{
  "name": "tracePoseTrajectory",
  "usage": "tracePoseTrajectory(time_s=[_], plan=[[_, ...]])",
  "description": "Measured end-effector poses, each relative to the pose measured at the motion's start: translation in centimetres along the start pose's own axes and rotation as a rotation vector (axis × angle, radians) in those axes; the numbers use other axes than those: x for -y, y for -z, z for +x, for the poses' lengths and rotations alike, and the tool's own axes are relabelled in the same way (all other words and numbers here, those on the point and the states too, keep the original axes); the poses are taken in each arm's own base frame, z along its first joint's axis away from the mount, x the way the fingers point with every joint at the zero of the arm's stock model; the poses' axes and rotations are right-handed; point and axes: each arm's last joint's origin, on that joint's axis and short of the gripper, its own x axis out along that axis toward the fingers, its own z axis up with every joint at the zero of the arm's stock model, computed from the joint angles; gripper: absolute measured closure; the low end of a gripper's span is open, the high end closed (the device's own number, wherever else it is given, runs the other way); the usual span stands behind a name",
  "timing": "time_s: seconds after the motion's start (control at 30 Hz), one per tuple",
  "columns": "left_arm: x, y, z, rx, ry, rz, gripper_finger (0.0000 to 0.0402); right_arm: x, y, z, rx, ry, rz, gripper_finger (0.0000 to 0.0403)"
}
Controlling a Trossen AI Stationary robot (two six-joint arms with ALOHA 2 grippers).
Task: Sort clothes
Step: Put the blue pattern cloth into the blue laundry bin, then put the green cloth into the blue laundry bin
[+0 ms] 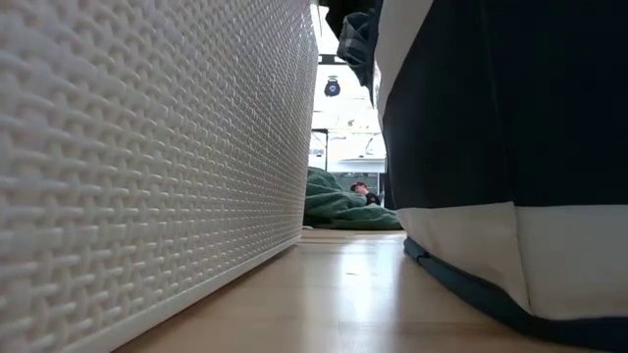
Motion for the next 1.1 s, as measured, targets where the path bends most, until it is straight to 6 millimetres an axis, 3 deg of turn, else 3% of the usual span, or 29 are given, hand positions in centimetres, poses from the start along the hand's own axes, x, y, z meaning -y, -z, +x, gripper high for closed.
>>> tracePoseTrajectory(time_s=[0.37,0.6,0.7,0.9,1.1], plan=[[5.7,-4.2,-7.5,0.154,0.100,0.207,0.0186,0.0,0.0,0.0,0.000,0.000,0.000,0.0402],[8.5,-4.9,-11.6,0.162,0.142,0.334,0.0155,0.0,0.0,0.0,0.000,0.000,0.000,0.0402],[9.2,-4.6,-11.9,0.174,-0.011,0.413,0.0156,0.0,0.0,0.0,0.000,0.000,0.000,0.0402],[10.7,-4.2,-10.6,0.211,-0.347,0.741,0.0157,0.0,0.0,0.0,0.001,0.000,0.000,0.0402],[12.5,-5.3,-10.6,0.369,-0.445,0.921,0.0157,0.0,0.0,0.0,0.001,0.000,0.000,0.0402]])
